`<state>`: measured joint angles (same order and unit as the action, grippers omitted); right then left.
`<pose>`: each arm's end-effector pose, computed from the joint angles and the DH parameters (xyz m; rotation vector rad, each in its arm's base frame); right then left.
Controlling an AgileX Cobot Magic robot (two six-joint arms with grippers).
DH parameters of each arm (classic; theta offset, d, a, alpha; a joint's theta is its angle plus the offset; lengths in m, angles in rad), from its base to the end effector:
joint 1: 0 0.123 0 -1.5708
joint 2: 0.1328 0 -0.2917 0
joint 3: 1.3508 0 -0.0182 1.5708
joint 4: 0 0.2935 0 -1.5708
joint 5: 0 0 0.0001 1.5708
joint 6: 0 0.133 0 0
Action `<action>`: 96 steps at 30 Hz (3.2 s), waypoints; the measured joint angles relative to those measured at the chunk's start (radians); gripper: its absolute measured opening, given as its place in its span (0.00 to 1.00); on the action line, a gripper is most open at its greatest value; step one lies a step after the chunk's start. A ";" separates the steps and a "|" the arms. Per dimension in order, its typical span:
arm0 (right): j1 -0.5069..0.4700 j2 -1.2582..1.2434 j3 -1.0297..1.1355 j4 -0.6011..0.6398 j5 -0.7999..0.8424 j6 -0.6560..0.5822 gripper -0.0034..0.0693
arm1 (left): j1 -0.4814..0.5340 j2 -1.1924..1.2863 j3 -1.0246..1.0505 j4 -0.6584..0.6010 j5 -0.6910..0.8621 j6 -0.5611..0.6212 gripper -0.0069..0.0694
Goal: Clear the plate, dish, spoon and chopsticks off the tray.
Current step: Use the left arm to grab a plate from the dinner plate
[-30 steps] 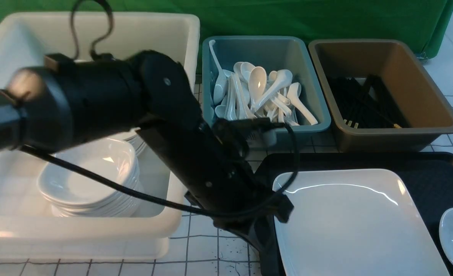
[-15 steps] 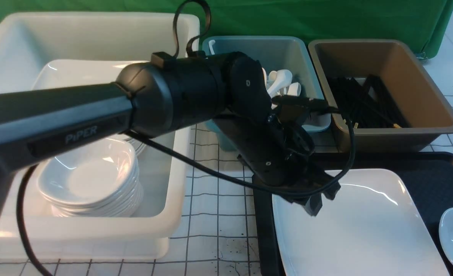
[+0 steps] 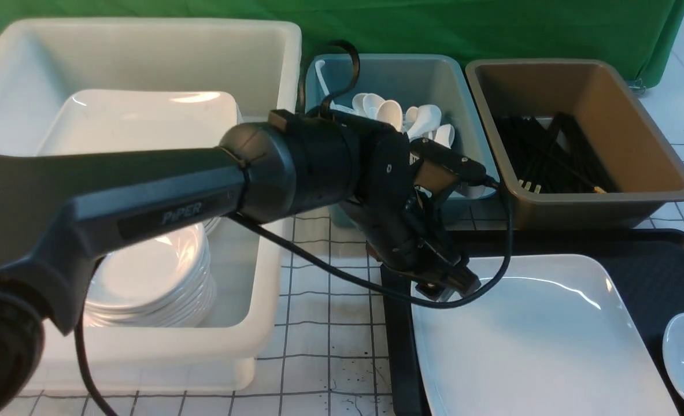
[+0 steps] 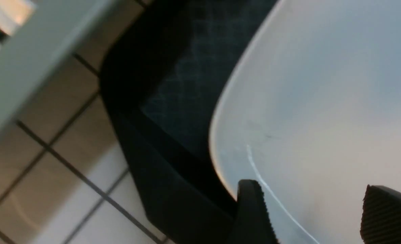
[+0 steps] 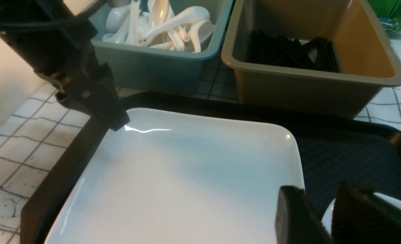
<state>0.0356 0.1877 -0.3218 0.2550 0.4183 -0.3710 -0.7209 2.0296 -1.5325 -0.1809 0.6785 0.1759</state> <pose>0.1350 0.0185 0.2727 -0.2257 1.7402 0.0161 0.3666 -0.3422 0.1482 1.0287 2.4894 -0.3705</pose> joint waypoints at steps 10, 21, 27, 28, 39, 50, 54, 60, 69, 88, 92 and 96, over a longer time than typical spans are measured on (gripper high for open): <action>0.000 0.000 0.000 0.000 0.000 0.000 0.38 | 0.000 0.068 -0.004 -0.033 -0.027 0.000 0.64; 0.000 0.000 0.000 0.000 0.000 0.000 0.38 | 0.000 0.104 -0.008 -0.108 -0.085 0.003 0.64; 0.000 0.000 0.000 0.000 0.000 0.000 0.38 | -0.002 0.128 -0.008 -0.158 -0.095 0.030 0.64; 0.000 0.000 0.000 0.000 0.000 0.000 0.38 | -0.002 0.130 -0.008 -0.160 -0.095 0.031 0.64; 0.000 0.000 0.000 0.000 0.000 0.000 0.38 | -0.001 0.149 -0.019 -0.208 -0.112 0.034 0.64; 0.000 0.000 0.000 0.000 0.000 0.000 0.38 | 0.011 0.169 -0.025 -0.321 -0.139 0.012 0.28; 0.000 0.000 0.000 0.000 0.000 0.000 0.38 | 0.011 0.169 -0.025 -0.330 -0.139 0.006 0.28; 0.000 0.000 0.000 0.000 0.000 0.000 0.38 | 0.011 0.169 -0.025 -0.323 -0.138 0.006 0.28; 0.000 0.000 0.000 0.000 0.000 0.000 0.38 | 0.011 0.137 -0.018 -0.298 -0.093 0.004 0.28; 0.000 0.000 0.000 0.000 0.000 0.000 0.38 | 0.004 -0.048 -0.012 -0.262 0.013 0.039 0.14; 0.000 0.000 0.000 0.000 0.000 0.000 0.38 | 0.000 -0.083 -0.011 -0.257 0.024 0.052 0.12; 0.000 0.000 0.000 0.000 0.000 0.000 0.38 | 0.000 -0.104 -0.008 -0.255 0.037 0.056 0.12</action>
<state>0.0356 0.1877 -0.3218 0.2550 0.4183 -0.3710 -0.7208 1.9259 -1.5407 -0.4363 0.7151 0.2321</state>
